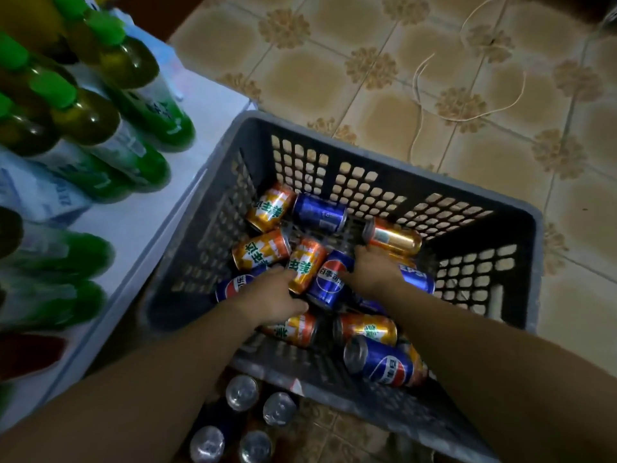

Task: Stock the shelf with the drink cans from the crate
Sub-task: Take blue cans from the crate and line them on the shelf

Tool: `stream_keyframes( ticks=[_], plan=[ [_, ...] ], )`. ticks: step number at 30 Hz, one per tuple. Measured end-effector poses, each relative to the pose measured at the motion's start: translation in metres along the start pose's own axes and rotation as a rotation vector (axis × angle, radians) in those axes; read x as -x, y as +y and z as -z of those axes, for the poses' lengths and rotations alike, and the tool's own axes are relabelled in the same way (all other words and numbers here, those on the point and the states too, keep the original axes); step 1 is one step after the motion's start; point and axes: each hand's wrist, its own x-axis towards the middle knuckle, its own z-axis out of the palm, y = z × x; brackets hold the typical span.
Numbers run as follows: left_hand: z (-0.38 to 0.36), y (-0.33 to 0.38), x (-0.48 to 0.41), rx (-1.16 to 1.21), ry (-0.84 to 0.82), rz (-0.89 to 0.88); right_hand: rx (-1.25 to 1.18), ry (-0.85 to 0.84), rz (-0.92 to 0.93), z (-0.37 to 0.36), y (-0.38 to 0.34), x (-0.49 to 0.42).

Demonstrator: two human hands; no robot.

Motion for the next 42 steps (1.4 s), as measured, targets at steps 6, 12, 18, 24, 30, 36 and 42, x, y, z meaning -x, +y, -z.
stream_keyframes(
  ticks=[6,12,18,24,30,36,42],
  plan=[
    [-0.009,-0.016,-0.029,-0.03,-0.064,0.008,0.328,-0.016,0.018,-0.031,-0.005,-0.027],
    [-0.016,-0.021,-0.028,-0.009,-0.108,0.034,0.131,0.026,0.149,-0.037,-0.009,-0.016],
    [-0.013,-0.01,-0.006,0.199,-0.074,-0.043,-0.363,0.016,0.252,-0.025,-0.021,0.019],
    [0.018,0.019,0.067,0.609,0.066,-0.198,-0.822,0.074,0.217,0.051,-0.05,0.082],
    [0.086,0.046,0.191,0.753,0.449,-0.352,-1.094,0.194,0.354,0.148,-0.115,0.179],
    [0.128,0.04,0.341,0.769,0.65,-0.428,-1.104,0.191,0.618,0.207,-0.201,0.293],
    [0.152,0.0,0.507,0.659,0.907,-0.47,-1.023,0.218,0.91,0.249,-0.298,0.421]
  ],
)
